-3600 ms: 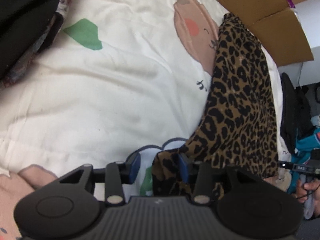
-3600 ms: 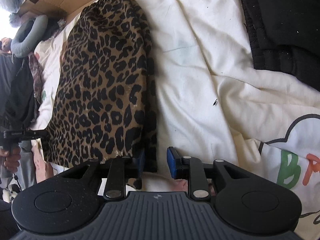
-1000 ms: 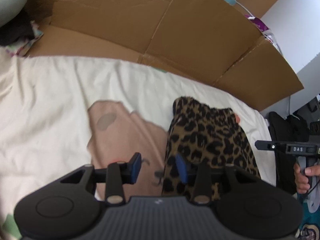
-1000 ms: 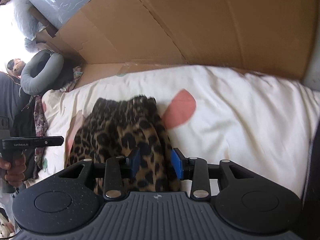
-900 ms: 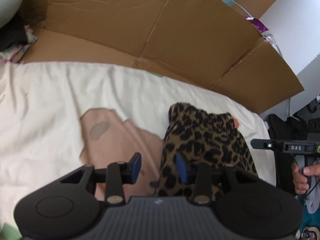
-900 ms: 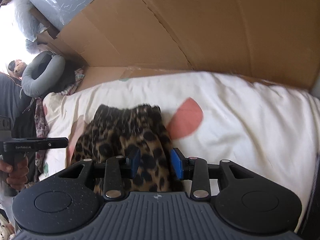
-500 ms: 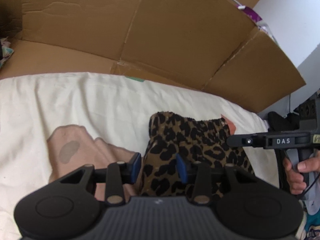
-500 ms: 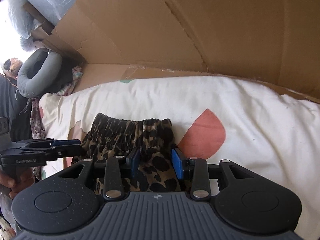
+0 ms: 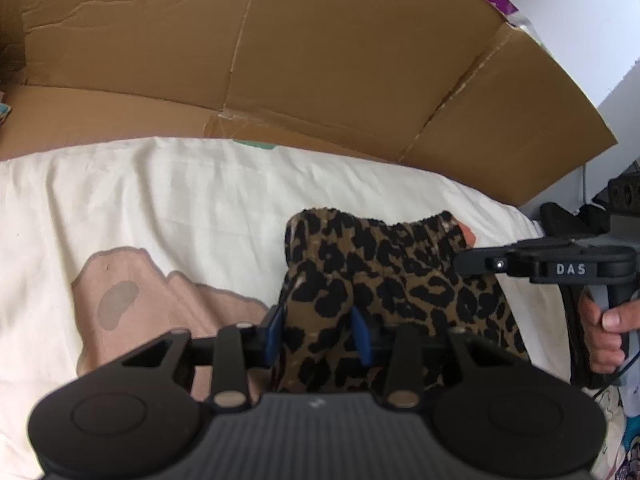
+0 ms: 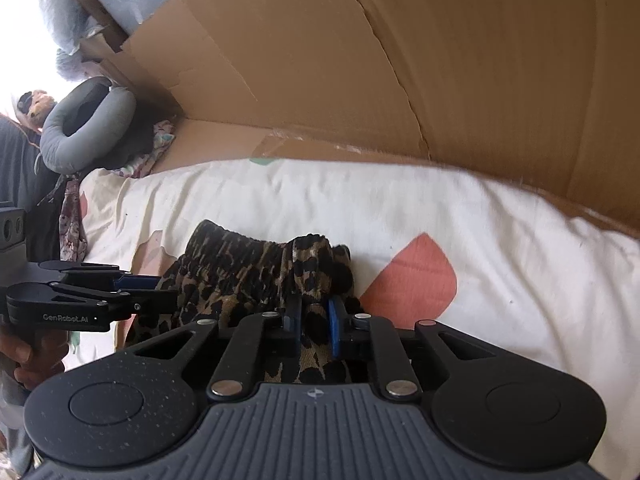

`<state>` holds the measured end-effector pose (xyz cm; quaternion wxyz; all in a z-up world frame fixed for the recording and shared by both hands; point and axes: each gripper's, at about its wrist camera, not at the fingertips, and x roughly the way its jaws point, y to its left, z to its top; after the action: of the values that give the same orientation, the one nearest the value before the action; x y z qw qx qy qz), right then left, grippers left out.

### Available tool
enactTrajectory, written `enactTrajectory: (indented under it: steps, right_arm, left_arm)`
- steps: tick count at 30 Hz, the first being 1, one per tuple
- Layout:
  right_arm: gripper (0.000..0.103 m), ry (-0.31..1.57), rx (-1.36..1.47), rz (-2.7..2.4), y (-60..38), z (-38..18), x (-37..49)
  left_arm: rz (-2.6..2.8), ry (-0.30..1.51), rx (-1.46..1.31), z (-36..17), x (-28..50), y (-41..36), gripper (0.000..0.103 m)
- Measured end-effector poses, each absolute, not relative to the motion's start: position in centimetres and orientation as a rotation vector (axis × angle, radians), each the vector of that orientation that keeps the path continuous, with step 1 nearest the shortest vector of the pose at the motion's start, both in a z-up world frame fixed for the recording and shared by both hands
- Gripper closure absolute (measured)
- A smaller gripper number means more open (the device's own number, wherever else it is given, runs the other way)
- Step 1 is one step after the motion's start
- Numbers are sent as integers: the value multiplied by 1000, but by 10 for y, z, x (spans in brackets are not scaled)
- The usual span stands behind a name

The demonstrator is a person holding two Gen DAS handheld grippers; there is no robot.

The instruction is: Fold clothes

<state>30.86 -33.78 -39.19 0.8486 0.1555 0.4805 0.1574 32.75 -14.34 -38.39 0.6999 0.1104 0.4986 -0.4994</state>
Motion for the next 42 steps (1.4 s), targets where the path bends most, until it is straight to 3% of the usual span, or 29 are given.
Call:
enactTrajectory:
  steps: [20, 31, 35, 40, 41, 42]
  right_arm:
    - [91, 984, 288, 282, -341, -388, 314]
    - [82, 981, 342, 267, -350, -380, 302]
    - [72, 1006, 336, 281, -349, -382, 289]
    - [72, 1048, 303, 288, -340, -396, 279]
    - [75, 1051, 298, 289, -340, -398, 278]
    - [84, 1052, 298, 287, -341, -399, 278]
  left_arm:
    - [-1117, 1060, 276, -384, 326, -153, 68]
    - [-1105, 1001, 333, -378, 319, -149, 69]
    - [-1113, 978, 327, -366, 318, -143, 71]
    - [-1156, 980, 295, -352, 309, -140, 71]
    - [-1169, 987, 291, -351, 305, -140, 71]
    - [-1182, 993, 291, -350, 301, -142, 71]
